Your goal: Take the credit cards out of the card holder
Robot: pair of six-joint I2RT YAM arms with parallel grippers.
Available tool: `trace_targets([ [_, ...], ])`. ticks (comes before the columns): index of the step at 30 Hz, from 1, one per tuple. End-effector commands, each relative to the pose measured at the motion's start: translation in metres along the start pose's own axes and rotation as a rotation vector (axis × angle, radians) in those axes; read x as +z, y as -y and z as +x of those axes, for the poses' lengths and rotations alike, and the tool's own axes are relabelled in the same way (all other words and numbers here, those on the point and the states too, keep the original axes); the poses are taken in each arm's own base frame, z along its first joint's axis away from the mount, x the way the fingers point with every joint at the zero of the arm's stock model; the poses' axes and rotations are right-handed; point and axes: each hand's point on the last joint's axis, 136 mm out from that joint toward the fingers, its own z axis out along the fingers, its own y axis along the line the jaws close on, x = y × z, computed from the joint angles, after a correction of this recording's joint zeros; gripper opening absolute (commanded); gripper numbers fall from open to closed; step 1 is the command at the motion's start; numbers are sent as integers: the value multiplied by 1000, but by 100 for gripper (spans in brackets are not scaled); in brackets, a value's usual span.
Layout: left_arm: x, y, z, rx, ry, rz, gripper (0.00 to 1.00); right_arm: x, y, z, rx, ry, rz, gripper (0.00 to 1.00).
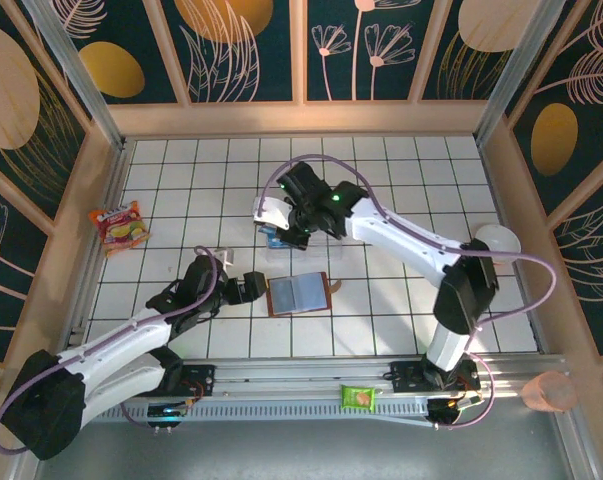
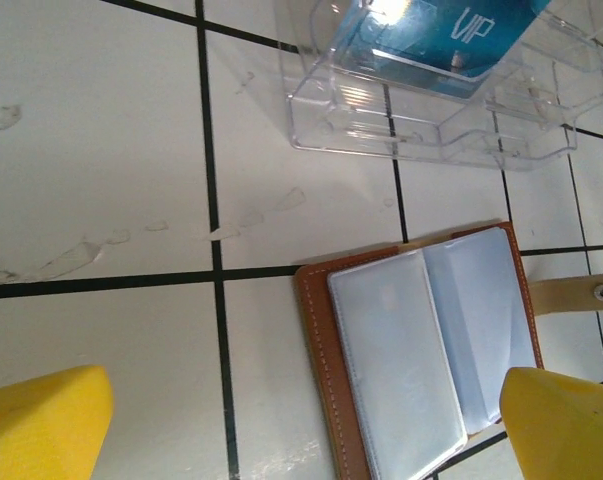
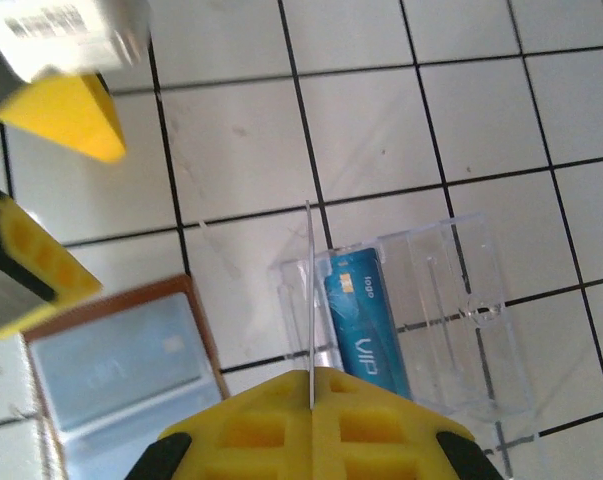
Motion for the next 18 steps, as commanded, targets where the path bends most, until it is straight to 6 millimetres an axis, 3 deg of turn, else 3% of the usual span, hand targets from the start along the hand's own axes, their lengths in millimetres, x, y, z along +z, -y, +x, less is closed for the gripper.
trace_targets([
  [1, -4, -12, 2, -15, -7, -52, 99, 11, 7, 19, -103, -111, -29, 0],
  [12, -5, -10, -2, -11, -32, -57, 99, 59, 31, 45, -153, -221, -45, 0],
  [18, -1, -11, 0, -16, -43, -53, 99, 71, 39, 49, -155, -243, -26, 0],
])
